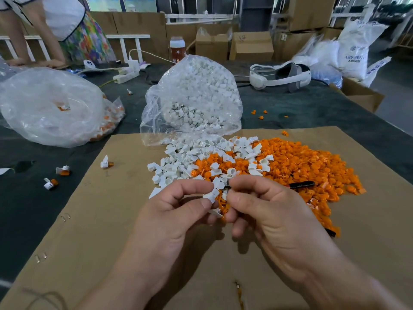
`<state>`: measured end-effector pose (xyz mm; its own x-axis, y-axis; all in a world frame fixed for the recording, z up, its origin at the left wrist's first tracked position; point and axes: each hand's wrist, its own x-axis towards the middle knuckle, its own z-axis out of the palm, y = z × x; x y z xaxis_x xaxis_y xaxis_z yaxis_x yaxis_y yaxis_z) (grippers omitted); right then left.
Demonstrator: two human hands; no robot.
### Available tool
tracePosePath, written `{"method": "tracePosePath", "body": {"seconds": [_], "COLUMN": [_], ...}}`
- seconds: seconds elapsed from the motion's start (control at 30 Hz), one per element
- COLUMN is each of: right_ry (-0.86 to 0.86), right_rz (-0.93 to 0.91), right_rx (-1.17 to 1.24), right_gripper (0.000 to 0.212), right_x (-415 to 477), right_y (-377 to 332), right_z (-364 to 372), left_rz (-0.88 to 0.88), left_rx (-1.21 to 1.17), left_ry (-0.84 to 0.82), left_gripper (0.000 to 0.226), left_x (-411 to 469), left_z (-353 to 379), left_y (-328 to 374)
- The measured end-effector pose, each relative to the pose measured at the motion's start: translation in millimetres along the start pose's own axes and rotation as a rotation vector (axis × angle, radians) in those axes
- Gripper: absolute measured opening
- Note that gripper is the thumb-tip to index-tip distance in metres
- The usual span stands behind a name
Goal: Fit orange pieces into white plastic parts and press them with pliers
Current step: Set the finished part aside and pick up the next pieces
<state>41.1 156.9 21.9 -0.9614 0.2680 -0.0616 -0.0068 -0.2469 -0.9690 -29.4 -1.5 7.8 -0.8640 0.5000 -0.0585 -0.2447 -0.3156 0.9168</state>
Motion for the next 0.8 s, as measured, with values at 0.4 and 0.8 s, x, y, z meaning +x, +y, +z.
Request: {"method": "tracePosePath", "body": {"seconds": [0.4,0.8], "right_ry": [-0.077,-0.197], "right_rz": [0.127,0.087], "right_rx": [0.335,0.376], "right_gripper": [0.015,0.022], "right_x": [-0.3,-2.5], "right_y": [-4.0,-6.7], "right_z": [0.5,1.9], "left_rz": [-0.026,-0.009], "left_rx": [-0.084,-0.088], "left_ry": [0.034,0.056], "left_gripper": [0.034,0.018], "left_x": [-0.1,-1.9], "left_z": [5.4,10.2], "left_y": [6.1,2.3]}}
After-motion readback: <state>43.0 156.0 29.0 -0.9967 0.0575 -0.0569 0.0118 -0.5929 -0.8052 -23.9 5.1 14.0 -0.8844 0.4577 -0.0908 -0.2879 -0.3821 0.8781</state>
